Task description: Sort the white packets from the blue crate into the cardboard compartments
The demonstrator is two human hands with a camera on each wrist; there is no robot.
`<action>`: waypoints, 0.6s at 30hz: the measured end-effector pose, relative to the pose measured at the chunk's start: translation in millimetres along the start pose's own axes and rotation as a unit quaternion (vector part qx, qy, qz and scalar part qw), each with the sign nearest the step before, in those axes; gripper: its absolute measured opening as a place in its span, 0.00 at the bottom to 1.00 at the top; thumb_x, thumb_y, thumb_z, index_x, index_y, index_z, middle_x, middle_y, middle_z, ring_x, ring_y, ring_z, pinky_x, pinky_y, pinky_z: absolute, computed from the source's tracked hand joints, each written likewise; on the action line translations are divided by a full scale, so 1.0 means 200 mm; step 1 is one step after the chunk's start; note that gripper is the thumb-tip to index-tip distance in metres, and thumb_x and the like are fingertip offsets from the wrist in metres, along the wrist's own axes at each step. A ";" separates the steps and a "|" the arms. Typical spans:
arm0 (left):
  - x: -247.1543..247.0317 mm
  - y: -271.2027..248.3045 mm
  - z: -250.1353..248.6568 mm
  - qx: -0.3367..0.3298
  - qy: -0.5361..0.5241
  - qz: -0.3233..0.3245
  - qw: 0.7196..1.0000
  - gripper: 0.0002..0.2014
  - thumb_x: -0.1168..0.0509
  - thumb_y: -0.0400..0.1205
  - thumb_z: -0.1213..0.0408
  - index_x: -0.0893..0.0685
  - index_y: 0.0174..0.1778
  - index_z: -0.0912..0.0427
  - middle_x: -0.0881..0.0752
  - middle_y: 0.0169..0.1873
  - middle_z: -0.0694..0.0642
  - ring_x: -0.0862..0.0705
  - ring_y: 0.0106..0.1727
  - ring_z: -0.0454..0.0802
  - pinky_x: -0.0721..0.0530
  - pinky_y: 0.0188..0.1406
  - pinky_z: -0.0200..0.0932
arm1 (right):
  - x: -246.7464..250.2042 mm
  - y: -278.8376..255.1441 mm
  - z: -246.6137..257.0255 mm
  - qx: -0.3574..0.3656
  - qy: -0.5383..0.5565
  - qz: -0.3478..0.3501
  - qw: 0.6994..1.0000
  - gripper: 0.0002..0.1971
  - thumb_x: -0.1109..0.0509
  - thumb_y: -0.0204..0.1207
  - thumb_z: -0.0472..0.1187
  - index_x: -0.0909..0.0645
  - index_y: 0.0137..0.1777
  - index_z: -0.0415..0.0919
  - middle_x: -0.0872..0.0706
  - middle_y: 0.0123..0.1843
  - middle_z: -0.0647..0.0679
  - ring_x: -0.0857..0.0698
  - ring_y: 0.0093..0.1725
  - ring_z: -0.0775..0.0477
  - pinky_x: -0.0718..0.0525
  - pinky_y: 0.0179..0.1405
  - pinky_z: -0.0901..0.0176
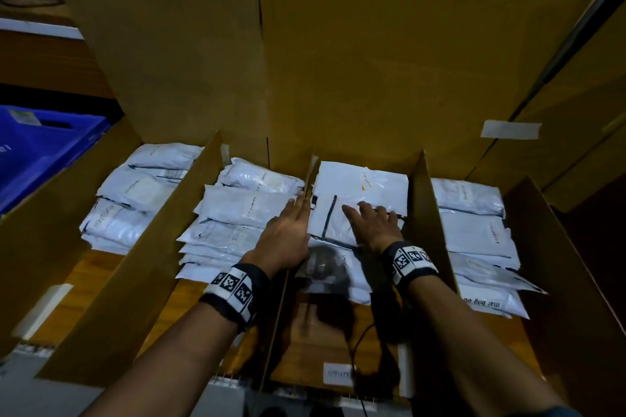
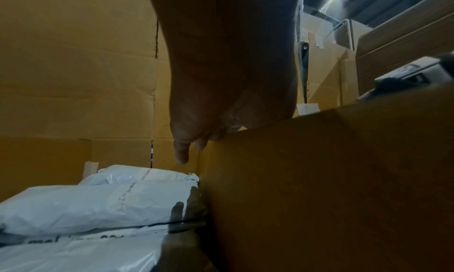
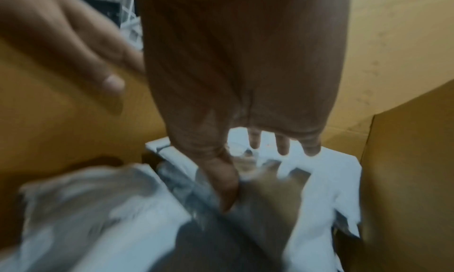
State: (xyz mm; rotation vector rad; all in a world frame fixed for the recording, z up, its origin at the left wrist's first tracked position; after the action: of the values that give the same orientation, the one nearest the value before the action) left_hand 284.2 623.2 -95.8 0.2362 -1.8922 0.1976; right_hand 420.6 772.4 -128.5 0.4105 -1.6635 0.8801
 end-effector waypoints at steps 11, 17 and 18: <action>0.00 -0.01 0.02 -0.018 -0.028 -0.038 0.999 0.42 0.34 0.87 0.64 0.49 0.94 0.65 0.49 0.94 0.63 0.42 0.93 0.60 0.30 0.88 0.56 | -0.15 -0.04 0.03 0.038 0.017 0.015 0.999 0.58 0.36 0.79 0.17 0.64 0.93 0.64 0.71 0.94 0.50 0.65 0.93 0.32 0.53 0.87 0.18; -0.02 0.01 0.01 -0.007 -0.037 -0.037 0.999 0.42 0.35 0.89 0.62 0.53 0.95 0.61 0.52 0.94 0.59 0.43 0.93 0.58 0.34 0.90 0.52 | -0.24 0.03 0.05 0.032 0.034 0.042 0.998 0.57 0.28 0.84 0.38 0.73 0.90 0.65 0.78 0.92 0.49 0.71 0.91 0.29 0.59 0.84 0.15; -0.02 0.01 0.01 -0.005 -0.036 -0.037 0.999 0.42 0.35 0.89 0.61 0.53 0.95 0.60 0.52 0.94 0.59 0.43 0.93 0.57 0.34 0.89 0.52 | -0.24 0.02 0.05 0.030 0.037 0.044 0.998 0.56 0.29 0.84 0.39 0.73 0.90 0.64 0.78 0.91 0.49 0.73 0.90 0.28 0.61 0.84 0.14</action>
State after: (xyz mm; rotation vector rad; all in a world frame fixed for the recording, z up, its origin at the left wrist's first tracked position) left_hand 283.9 625.7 -100.3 0.3096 -1.9522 0.1323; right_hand 424.1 759.5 -175.0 0.3438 -1.6001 1.0014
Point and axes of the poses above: each hand's wrist, its own y-axis towards the middle knuckle, its own x-axis out of the back of the hand, z = x × y, the point moved 7 cm from there along y, towards the middle knuckle
